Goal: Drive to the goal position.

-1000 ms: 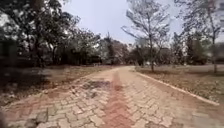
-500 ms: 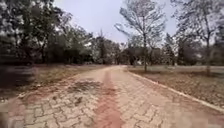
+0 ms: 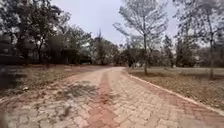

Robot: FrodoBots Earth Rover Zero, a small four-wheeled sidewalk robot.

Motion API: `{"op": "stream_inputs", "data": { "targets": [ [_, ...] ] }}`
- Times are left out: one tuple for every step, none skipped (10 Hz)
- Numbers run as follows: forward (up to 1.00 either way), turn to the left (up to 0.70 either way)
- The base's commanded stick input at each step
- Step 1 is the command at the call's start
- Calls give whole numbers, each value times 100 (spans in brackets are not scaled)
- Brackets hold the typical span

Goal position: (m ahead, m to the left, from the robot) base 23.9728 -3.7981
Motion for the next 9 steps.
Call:
{"op": "stream_inputs", "data": {
  "targets": [
    [70,0],
    [70,0],
    [70,0],
    [70,0],
    [70,0],
    [70,0],
    [70,0],
    [70,0],
    [70,0]
  ]
}}
